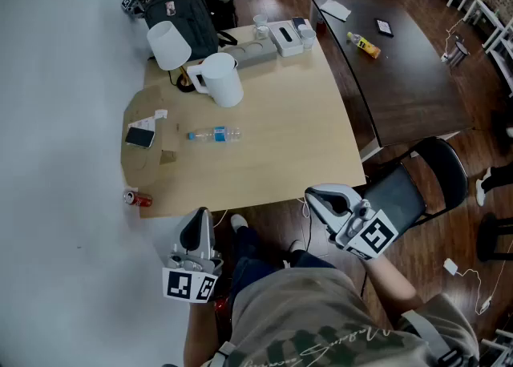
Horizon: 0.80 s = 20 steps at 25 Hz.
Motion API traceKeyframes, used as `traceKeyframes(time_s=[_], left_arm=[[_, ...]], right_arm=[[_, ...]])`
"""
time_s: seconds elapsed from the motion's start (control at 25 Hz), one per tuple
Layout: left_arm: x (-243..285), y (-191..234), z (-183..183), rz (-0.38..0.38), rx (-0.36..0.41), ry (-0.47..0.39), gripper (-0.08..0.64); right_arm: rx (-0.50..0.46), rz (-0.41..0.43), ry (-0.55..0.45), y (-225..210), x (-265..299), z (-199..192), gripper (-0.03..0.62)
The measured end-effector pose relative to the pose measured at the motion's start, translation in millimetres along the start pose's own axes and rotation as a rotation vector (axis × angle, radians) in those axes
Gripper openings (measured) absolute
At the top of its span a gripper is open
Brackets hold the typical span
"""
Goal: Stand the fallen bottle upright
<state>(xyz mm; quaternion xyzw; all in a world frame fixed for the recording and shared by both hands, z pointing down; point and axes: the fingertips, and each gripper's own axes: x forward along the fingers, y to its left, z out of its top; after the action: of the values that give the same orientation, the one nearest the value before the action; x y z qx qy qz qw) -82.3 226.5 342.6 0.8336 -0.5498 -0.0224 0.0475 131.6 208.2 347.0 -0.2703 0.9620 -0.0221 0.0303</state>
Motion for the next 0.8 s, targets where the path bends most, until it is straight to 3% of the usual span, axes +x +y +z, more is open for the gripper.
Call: traceKeyframes(time_s=[0.32, 0.52, 0.8], left_arm=[[51, 84, 1, -0.054, -0.04, -0.01, 0.005], [92, 127, 27, -0.143, 0.018, -0.057, 0.005], [122, 175, 19, -0.199, -0.034, -0.032, 0.005]], right_arm=[[0.002, -0.046, 0.029, -30, 88, -15, 0.005], [-0.05, -0.055, 0.104, -47, 155, -32, 0.005], [-0.056, -0.067, 0.165, -59, 228, -49, 0.005]])
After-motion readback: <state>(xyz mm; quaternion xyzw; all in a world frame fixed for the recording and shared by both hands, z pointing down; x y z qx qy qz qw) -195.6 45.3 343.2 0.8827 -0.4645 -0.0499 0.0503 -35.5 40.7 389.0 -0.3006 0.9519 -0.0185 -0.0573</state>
